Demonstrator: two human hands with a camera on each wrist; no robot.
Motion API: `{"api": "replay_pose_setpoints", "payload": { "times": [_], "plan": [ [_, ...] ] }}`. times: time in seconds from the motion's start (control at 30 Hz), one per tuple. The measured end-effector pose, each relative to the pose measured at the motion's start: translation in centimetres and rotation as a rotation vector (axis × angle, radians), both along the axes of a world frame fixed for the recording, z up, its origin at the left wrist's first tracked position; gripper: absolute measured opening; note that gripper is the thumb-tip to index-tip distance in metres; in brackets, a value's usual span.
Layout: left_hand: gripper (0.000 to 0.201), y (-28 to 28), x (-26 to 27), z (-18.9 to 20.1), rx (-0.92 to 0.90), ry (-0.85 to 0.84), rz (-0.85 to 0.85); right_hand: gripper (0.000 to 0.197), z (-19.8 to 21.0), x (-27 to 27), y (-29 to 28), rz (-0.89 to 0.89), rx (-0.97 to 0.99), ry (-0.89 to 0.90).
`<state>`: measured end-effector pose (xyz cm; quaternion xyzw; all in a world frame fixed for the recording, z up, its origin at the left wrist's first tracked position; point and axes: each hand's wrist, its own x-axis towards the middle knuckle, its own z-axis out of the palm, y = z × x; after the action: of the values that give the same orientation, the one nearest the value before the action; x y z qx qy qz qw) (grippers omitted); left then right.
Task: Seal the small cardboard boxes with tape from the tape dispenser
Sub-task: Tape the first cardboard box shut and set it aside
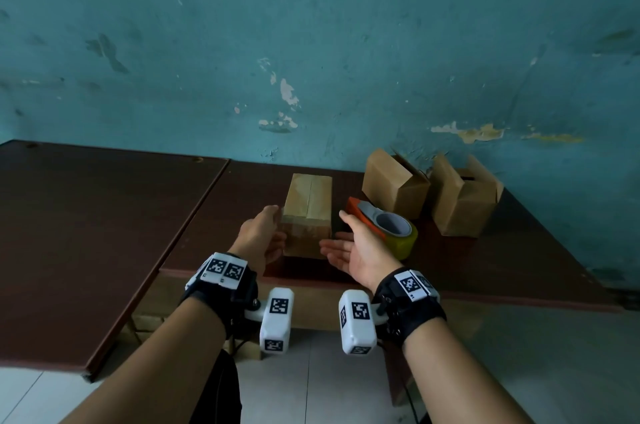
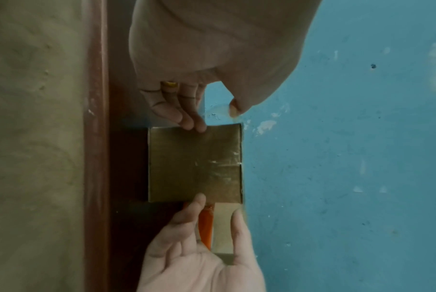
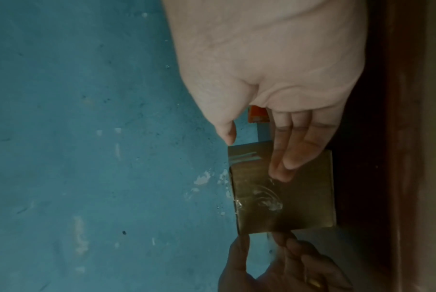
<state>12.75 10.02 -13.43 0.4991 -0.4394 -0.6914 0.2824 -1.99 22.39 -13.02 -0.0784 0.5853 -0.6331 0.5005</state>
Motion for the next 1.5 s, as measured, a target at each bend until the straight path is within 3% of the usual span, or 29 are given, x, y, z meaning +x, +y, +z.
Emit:
{"api": "replay_pose_setpoints", "payload": {
  "times": [0.1, 0.23, 0.4, 0.47, 0.67, 0.83, 1.0, 1.17, 1.3, 1.5],
  "plan": [
    [0.032, -0.2, -0.1, 0.3, 0.099, 0.06, -0.031, 0.048, 0.0, 0.0, -0.1, -0.061, -0.053, -0.069],
    [0.025, -0.4, -0.1, 0.3, 0.192, 0.16, -0.065, 0.026, -0.4, 0.0, -0.5, -0.118, -0.11, -0.108],
    [0.018, -0.4, 0.3, 0.1, 0.167, 0.28, -0.011, 0.007, -0.7, 0.0, -0.7, -0.177, -0.146, -0.032],
    [0.004, 0.0, 0.3, 0.2, 0.098, 0.269, 0.021, 0.007, -0.8, 0.0, -0.8, -0.203, -0.156, 0.039],
    [0.022, -0.3, 0.1, -0.1, -0.081, 0.234, 0.105, 0.019, -0.9, 0.6, -0.5, -0.282, -0.144, 0.349],
    [0.011, 0.0, -0.1, 0.4, -0.142, 0.252, 0.115, 0.018, -0.9, 0.6, -0.4, -0.303, -0.163, 0.569],
    [0.017, 0.3, -0.4, 0.6, -0.208, 0.257, 0.123, 0.02, -1.2, 0.4, 0.2, -0.237, -0.167, 0.877],
    [0.022, 0.5, -0.4, 0.7, -0.29, 0.226, 0.16, 0.012, -1.1, 0.4, 0.9, -0.266, -0.22, 1.028],
    [0.022, 0.8, -0.4, 0.9, -0.344, 0.208, 0.166, 0.011, -1.3, 0.6, 0.7, -0.35, -0.273, 1.01],
    [0.024, 1.1, -0.4, 0.7, -0.372, 0.186, 0.144, 0.015, -1.1, 0.1, 0.4, -0.363, -0.239, 0.674]
  ]
}}
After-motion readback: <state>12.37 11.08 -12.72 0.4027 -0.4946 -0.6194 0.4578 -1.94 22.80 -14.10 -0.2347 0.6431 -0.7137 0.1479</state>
